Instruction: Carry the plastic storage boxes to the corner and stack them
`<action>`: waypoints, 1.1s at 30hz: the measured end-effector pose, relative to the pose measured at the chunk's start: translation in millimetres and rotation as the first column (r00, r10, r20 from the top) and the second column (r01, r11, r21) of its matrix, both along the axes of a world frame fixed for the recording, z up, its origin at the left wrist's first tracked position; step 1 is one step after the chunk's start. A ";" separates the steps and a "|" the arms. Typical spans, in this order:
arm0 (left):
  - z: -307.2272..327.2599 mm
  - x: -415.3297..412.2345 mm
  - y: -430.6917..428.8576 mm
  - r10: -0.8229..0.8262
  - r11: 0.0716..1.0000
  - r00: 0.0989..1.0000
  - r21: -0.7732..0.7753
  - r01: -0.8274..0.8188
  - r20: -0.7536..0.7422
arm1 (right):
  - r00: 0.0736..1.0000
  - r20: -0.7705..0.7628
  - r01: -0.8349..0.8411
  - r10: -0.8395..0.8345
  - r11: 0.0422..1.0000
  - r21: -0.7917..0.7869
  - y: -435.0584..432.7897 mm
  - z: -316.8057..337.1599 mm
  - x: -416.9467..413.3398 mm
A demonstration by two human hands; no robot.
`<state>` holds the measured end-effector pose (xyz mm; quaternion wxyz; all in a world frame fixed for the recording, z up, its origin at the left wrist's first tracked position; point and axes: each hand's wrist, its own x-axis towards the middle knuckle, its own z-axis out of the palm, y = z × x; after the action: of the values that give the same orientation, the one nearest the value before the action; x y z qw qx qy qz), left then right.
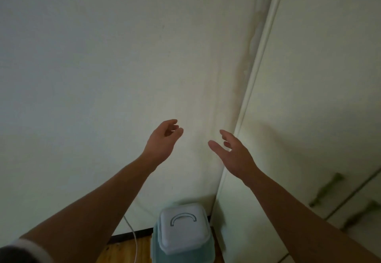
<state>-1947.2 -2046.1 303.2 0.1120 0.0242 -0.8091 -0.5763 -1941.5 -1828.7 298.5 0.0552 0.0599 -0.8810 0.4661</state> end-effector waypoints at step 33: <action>63.5 125.0 186.5 -0.635 0.769 0.757 -0.029 0.639 -0.157 | 0.818 -0.114 0.561 -0.564 0.825 -0.063 122.5 53.7 238.9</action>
<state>-1822.2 -1859.6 366.7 -0.0273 -0.2964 -0.7502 -0.5905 -1702.5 -1706.2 352.2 0.2474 -0.1738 -0.8476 0.4360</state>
